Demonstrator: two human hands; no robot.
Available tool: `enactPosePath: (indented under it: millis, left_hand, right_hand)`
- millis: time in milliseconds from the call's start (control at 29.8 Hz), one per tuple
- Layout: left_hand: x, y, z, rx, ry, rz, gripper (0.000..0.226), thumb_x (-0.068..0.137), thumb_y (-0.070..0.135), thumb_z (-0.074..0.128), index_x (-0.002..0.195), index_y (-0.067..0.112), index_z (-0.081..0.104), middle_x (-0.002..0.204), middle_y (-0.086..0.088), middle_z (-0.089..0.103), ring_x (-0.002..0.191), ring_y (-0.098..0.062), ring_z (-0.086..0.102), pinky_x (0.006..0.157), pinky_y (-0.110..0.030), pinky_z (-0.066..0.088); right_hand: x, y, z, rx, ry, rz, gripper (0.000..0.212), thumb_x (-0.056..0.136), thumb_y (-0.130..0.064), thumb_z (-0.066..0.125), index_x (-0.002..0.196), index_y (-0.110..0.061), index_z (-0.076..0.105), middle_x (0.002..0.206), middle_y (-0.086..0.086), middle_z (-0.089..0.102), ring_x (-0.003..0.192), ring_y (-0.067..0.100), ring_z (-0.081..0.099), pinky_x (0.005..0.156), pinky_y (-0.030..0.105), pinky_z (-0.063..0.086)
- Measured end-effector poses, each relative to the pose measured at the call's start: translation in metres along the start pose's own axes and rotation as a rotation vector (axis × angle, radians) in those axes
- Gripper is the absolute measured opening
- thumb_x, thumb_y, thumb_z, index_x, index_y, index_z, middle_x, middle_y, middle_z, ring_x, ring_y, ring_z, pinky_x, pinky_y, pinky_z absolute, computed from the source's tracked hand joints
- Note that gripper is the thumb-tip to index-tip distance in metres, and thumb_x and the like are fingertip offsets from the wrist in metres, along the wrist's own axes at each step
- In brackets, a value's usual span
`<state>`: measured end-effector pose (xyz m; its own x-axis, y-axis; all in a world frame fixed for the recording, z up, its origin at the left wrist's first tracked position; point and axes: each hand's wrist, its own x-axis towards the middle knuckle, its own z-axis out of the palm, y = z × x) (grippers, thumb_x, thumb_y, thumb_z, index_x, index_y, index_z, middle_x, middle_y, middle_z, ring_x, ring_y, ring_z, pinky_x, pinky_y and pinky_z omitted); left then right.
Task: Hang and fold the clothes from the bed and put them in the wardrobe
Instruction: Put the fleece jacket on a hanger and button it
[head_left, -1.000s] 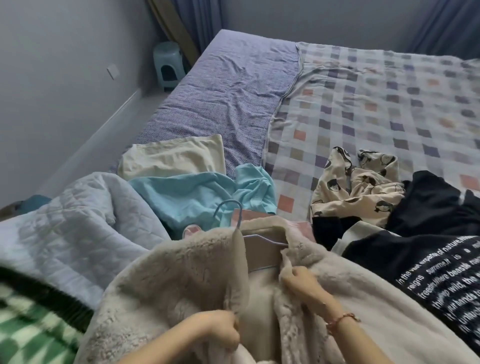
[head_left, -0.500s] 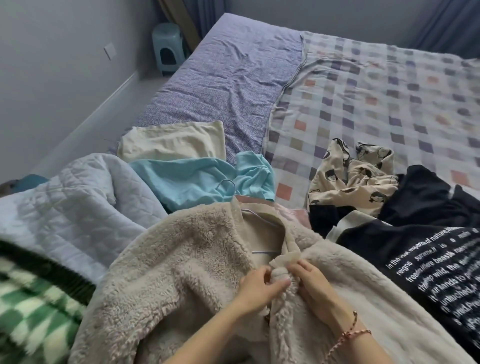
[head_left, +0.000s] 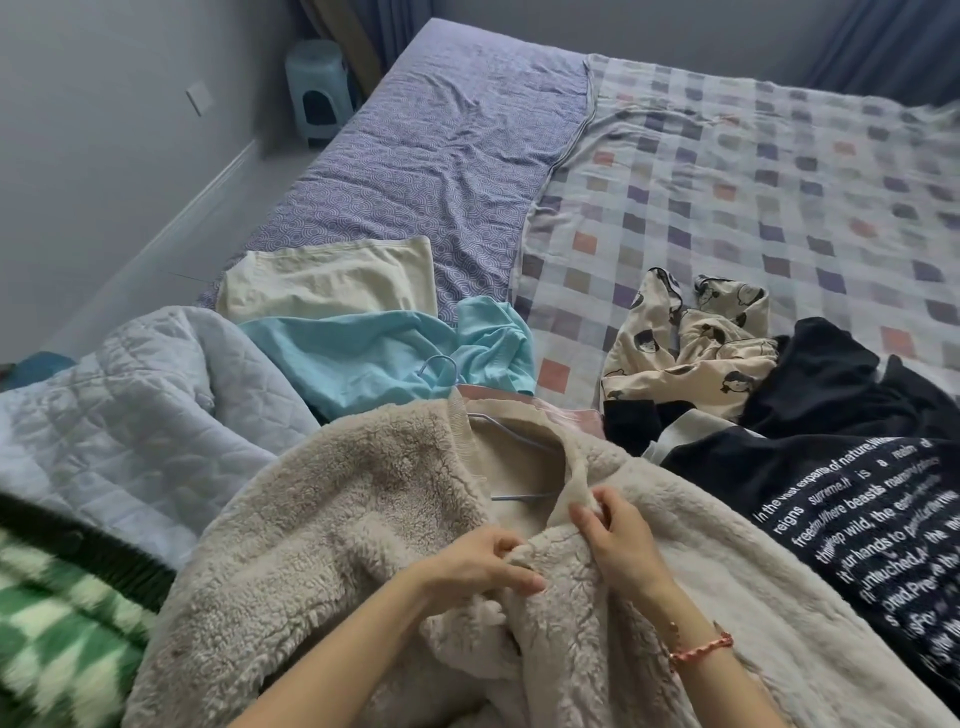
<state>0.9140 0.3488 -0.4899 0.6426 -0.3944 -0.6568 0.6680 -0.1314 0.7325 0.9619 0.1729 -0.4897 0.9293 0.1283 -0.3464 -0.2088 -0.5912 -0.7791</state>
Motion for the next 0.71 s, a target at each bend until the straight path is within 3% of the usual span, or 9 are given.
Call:
enactPosePath:
  millis: [67,134,269,336,369,436,537,705]
  left_hand:
    - [-0.004,-0.002,-0.005,0.003,-0.03,-0.065,0.03,0.067,0.027,0.078,0.081,0.008,0.061,0.073,-0.007,0.057,0.061,-0.013,0.053,0.053,-0.023,0.041]
    - [-0.007,-0.004,-0.008,-0.047,-0.065,-0.125,0.014,0.076,0.018,0.074,0.072,0.013,0.062,0.063,0.003,0.057,0.057,-0.009,0.053,0.05,-0.02,0.042]
    - [-0.013,-0.007,-0.006,-0.218,0.02,-0.146,0.015,0.085,-0.003,0.059,0.079,0.01,0.064,0.069,0.002,0.062,0.064,-0.008,0.06,0.056,-0.023,0.049]
    - [-0.015,-0.012,-0.003,-0.259,0.118,-0.145,0.017,0.083,-0.006,0.057,0.078,0.009,0.064,0.073,-0.003,0.06,0.064,-0.011,0.059,0.053,-0.025,0.048]
    - [-0.016,-0.014,-0.002,-0.261,0.158,-0.137,0.017,0.081,-0.006,0.057,0.076,0.009,0.063,0.071,-0.004,0.058,0.061,-0.012,0.057,0.051,-0.024,0.046]
    - [-0.019,-0.018,-0.001,-0.256,0.209,-0.113,0.011,0.077,0.001,0.06,0.072,0.01,0.062,0.063,-0.003,0.053,0.054,-0.011,0.052,0.049,-0.023,0.043]
    - [-0.021,-0.021,0.006,-0.136,0.342,-0.064,0.005,0.072,0.013,0.065,0.069,0.014,0.061,0.055,0.003,0.051,0.045,-0.003,0.048,0.045,-0.019,0.039]
    - [-0.018,-0.025,0.012,0.257,0.583,-0.033,0.025,0.089,0.014,0.053,0.065,0.015,0.048,0.065,0.002,0.05,0.064,-0.011,0.045,0.06,-0.027,0.033]
  right_hand:
    - [-0.001,0.001,0.003,-0.085,0.022,-0.04,0.006,0.092,-0.016,0.056,0.088,-0.011,0.055,0.079,-0.001,0.059,0.073,0.014,0.052,0.06,0.021,0.034]
    - [0.0,0.0,0.007,-0.105,0.064,-0.054,0.005,0.092,-0.014,0.055,0.09,-0.011,0.054,0.083,0.003,0.059,0.078,0.018,0.053,0.063,0.023,0.03]
    - [-0.001,-0.002,0.011,-0.202,0.024,-0.025,0.022,0.092,-0.014,0.056,0.112,-0.006,0.058,0.105,0.009,0.06,0.1,0.021,0.054,0.081,0.023,0.038]
    - [-0.01,-0.008,0.013,-0.375,0.115,-0.163,0.027,0.089,-0.012,0.059,0.116,-0.011,0.059,0.108,0.007,0.055,0.102,0.02,0.05,0.091,0.029,0.041]
    - [-0.017,-0.012,0.015,-0.387,0.12,-0.281,0.022,0.086,-0.01,0.061,0.108,-0.013,0.063,0.101,0.003,0.054,0.095,0.018,0.05,0.087,0.029,0.043]
    - [-0.034,-0.022,0.022,-0.334,-0.036,-0.458,0.007,0.082,-0.014,0.059,0.085,-0.017,0.065,0.085,-0.006,0.05,0.078,0.011,0.049,0.07,0.023,0.041]
    - [-0.051,-0.018,0.031,-0.485,-0.179,-0.603,0.014,0.078,-0.028,0.049,0.071,-0.021,0.06,0.074,-0.007,0.048,0.065,0.012,0.049,0.057,0.018,0.03]
    - [-0.055,0.006,0.048,-0.727,-0.232,-0.53,0.017,0.075,-0.038,0.05,0.078,-0.03,0.065,0.067,-0.005,0.049,0.051,0.014,0.054,0.051,0.021,0.019]
